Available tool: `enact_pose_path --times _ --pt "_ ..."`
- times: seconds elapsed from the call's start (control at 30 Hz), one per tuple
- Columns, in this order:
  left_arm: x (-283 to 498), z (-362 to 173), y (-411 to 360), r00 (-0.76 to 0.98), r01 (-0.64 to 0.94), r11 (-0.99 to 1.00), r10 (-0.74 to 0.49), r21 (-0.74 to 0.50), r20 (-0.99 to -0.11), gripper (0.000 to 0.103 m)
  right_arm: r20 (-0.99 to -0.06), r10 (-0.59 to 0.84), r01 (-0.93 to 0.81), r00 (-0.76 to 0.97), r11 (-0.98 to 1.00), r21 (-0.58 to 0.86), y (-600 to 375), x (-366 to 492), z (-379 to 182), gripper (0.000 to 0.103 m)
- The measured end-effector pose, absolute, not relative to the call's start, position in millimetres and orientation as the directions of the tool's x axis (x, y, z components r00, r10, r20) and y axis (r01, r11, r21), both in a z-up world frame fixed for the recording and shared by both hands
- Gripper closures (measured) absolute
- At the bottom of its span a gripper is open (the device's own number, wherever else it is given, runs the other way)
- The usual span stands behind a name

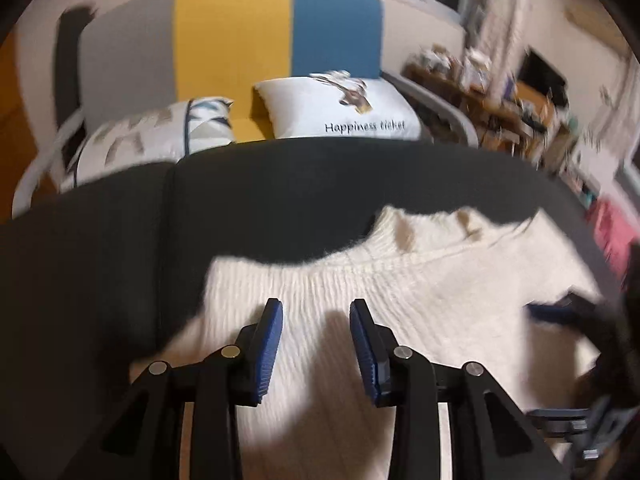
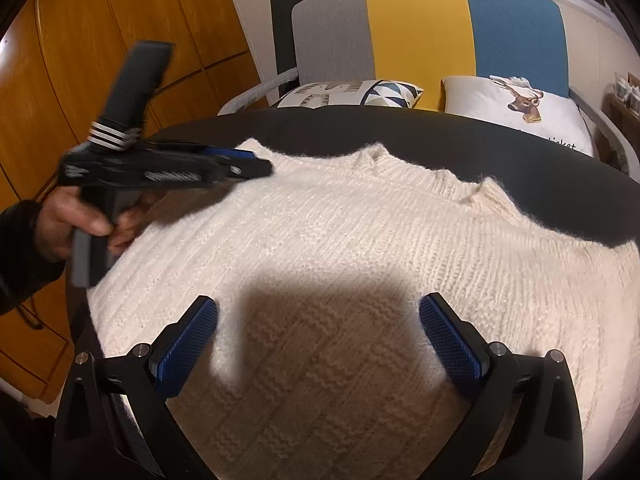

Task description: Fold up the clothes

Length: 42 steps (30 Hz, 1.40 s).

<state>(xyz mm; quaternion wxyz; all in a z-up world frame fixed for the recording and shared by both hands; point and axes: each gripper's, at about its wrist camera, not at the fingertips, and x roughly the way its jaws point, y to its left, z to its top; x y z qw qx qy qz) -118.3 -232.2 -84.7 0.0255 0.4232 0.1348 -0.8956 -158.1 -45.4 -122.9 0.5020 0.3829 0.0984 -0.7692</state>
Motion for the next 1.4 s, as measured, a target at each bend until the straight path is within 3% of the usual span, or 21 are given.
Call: enact_pose_path --times 0.1,0.23,0.33,0.43,0.53,0.6,0.73,0.9,1.0,1.07,1.17,1.27,1.3,1.4 --pt "-88 -87 -228 -0.638 0.193 -0.943 0.090 -0.272 -0.765 0.066 -0.691 -0.693 0.848 -0.205 -0.478 0.227 -46 -158 -123 0.000" --pt "-61 -106 -213 -0.666 0.197 -0.966 -0.006 -0.167 -0.746 0.066 -0.709 -0.669 0.843 -0.221 -0.497 0.206 -49 -156 -121 0.000" --pt "-46 -90 -213 -0.669 0.239 -0.950 -0.011 -0.200 -0.743 0.065 -0.726 -0.643 0.791 -0.246 -0.566 0.233 -43 -151 -104 0.000" --pt "-16 -67 -213 -0.720 0.251 -0.946 -0.040 -0.206 -0.693 0.065 -0.681 -0.678 0.763 -0.279 -0.587 0.271 -15 -133 -82 0.000" --pt "19 -58 -228 -0.741 0.293 -0.922 -0.053 -0.252 -0.670 0.062 -0.723 -0.626 0.761 -0.291 -0.610 0.222 10 -108 -88 0.000" --pt "52 -65 -244 -0.734 0.321 -0.894 -0.026 -0.312 -0.679 0.062 -0.810 -0.527 0.719 -0.258 -0.665 0.203 20 -100 -120 0.000" --pt "106 -83 -263 -0.719 0.344 -0.861 0.015 -0.375 -0.695 0.061 -0.724 -0.556 0.757 -0.407 -0.649 0.073 30 -66 -137 0.000" --pt "143 -96 -261 -0.730 0.331 -0.857 0.032 -0.395 -0.683 0.060 -0.776 -0.527 0.731 -0.348 -0.670 0.127 23 -71 -120 0.000" --pt "134 -94 -256 -0.740 0.293 -0.879 0.040 -0.375 -0.672 0.059 -0.708 -0.613 0.753 -0.350 -0.634 0.176 28 -57 -94 0.000" --pt "114 -96 -254 -0.738 0.253 -0.885 0.085 -0.391 -0.670 0.058 -0.698 -0.594 0.767 -0.399 -0.633 0.100 20 -51 -82 0.000" --pt "81 -100 -252 -0.729 0.189 -0.885 0.163 -0.425 -0.665 0.057 -0.725 -0.540 0.739 -0.427 -0.671 0.064 11 -64 -85 0.000" --pt "63 -117 -240 -0.677 0.157 -0.887 0.224 -0.434 -0.702 0.062 -0.825 -0.448 0.655 -0.345 -0.744 0.130 10 -87 -128 0.000" --pt "63 -120 -231 -0.664 0.154 -0.914 0.186 -0.376 -0.724 0.068 -0.821 -0.435 0.651 -0.369 -0.752 0.106 11 -84 -136 0.000" --pt "76 -121 -222 -0.664 0.167 -0.922 0.156 -0.349 -0.732 0.068 -0.790 -0.429 0.659 -0.438 -0.751 0.042 14 -60 -138 0.000"
